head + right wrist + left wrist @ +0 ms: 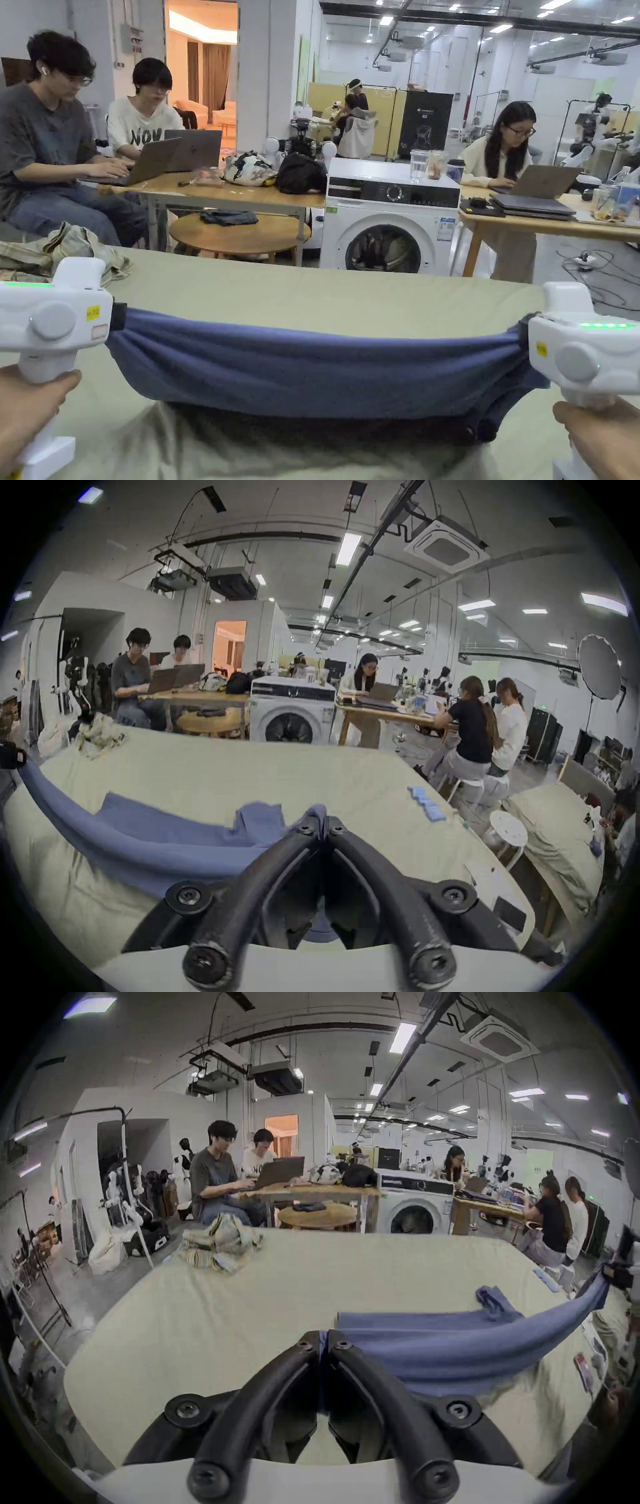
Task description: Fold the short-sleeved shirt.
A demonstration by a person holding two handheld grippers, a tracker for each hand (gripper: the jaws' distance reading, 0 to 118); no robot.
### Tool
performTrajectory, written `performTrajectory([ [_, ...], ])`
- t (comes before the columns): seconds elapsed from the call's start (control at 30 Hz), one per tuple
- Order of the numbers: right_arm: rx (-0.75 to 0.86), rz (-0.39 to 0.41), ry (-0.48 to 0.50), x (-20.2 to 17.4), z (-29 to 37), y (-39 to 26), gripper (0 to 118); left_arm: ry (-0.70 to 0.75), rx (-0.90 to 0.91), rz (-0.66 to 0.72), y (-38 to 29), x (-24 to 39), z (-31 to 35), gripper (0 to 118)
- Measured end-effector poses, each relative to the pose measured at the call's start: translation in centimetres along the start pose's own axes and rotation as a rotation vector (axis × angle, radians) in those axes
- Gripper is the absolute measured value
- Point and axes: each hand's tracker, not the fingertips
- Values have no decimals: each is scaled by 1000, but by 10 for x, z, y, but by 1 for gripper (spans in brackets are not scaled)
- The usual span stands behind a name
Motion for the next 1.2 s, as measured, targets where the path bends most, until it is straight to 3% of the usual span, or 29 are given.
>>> performTrajectory([
  [0.3, -195, 23, 46, 0, -2, -106, 0, -26, -155, 40, -109, -11, 7, 0],
  [0.43, -326, 85, 58, -2, 8, -143, 0, -53, -277, 10, -142, -16, 2, 0],
  [0.67, -526, 121, 69, -1, -6, -187, 0, -63, -492, 10, -178, -29, -42, 0],
  [0.9, -533, 140, 74, -12, -3, -205, 0, -53, -518, -8, -172, -23, -50, 0],
  [0.97, -539, 135, 53, -15, 0, -194, 9, -43, -530, -6, -162, -21, -52, 1],
  [1.0, -530, 127, 33, -15, -1, -188, 20, -26, -482, 21, -155, -21, -48, 6],
  [1.07, -459, 92, -5, -17, 4, -173, 62, -7, -367, 52, -143, -12, -31, 30],
  [1.1, -417, 75, -7, -19, 7, -164, 72, -4, -314, 60, -135, -10, -28, 37],
  [1.2, -331, 4, -24, -25, 6, -143, 72, -36, -215, 58, -119, 4, -18, 42],
])
